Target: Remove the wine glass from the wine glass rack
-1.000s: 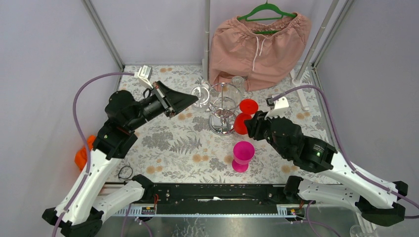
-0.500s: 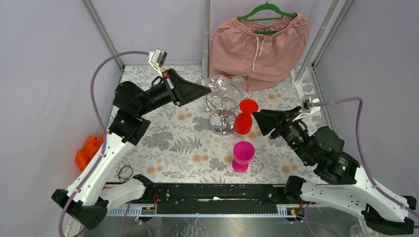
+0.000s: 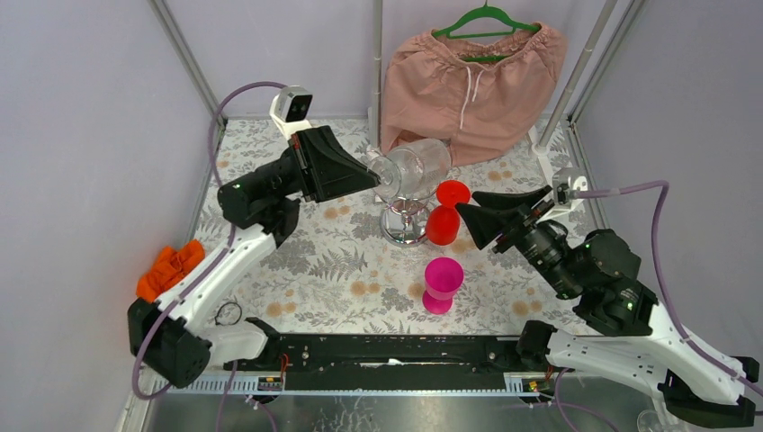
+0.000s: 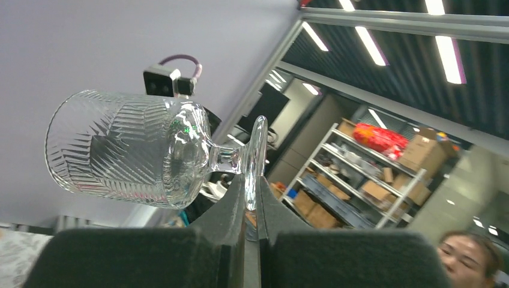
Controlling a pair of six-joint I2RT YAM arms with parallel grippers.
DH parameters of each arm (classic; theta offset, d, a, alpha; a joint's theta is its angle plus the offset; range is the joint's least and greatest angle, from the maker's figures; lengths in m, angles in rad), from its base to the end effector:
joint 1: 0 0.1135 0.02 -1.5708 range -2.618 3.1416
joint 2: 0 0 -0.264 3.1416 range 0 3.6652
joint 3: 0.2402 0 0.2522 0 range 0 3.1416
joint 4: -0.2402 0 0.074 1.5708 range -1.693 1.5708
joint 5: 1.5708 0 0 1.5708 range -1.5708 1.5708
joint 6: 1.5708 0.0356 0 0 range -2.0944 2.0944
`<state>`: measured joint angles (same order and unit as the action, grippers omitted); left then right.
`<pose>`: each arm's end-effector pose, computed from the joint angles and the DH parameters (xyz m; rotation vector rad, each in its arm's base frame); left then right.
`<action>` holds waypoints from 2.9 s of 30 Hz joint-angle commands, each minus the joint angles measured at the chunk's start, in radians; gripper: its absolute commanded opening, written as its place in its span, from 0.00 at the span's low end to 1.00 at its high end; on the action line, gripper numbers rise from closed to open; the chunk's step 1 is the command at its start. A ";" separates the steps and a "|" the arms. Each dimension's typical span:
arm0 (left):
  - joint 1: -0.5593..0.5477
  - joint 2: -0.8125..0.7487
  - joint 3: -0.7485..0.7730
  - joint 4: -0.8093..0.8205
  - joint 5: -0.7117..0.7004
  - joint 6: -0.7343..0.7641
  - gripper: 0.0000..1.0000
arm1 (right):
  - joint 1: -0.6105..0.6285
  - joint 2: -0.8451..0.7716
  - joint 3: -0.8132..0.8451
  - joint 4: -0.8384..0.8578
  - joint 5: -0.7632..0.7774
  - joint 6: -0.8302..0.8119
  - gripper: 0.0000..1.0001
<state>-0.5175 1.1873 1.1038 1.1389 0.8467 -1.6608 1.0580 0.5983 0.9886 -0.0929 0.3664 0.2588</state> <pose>0.1766 -0.1312 0.4826 0.5489 1.0808 -2.1858 0.0641 0.0879 0.4423 -0.2067 1.3309 0.8896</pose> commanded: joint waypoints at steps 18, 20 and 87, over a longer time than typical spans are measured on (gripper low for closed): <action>-0.008 0.036 0.012 0.472 -0.059 -0.241 0.00 | -0.004 0.142 0.378 -0.129 -0.458 -0.208 0.78; -0.008 0.038 0.022 0.470 -0.063 -0.241 0.00 | -0.004 0.165 0.415 -0.149 -0.518 -0.206 0.77; 0.369 0.209 0.161 0.470 -0.056 -0.357 0.00 | -0.955 1.185 0.570 1.812 -1.441 1.613 0.62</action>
<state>-0.1551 1.4109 1.2655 1.5204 0.8455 -2.0464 0.0723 1.8175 1.5864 1.4094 -1.0328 1.7657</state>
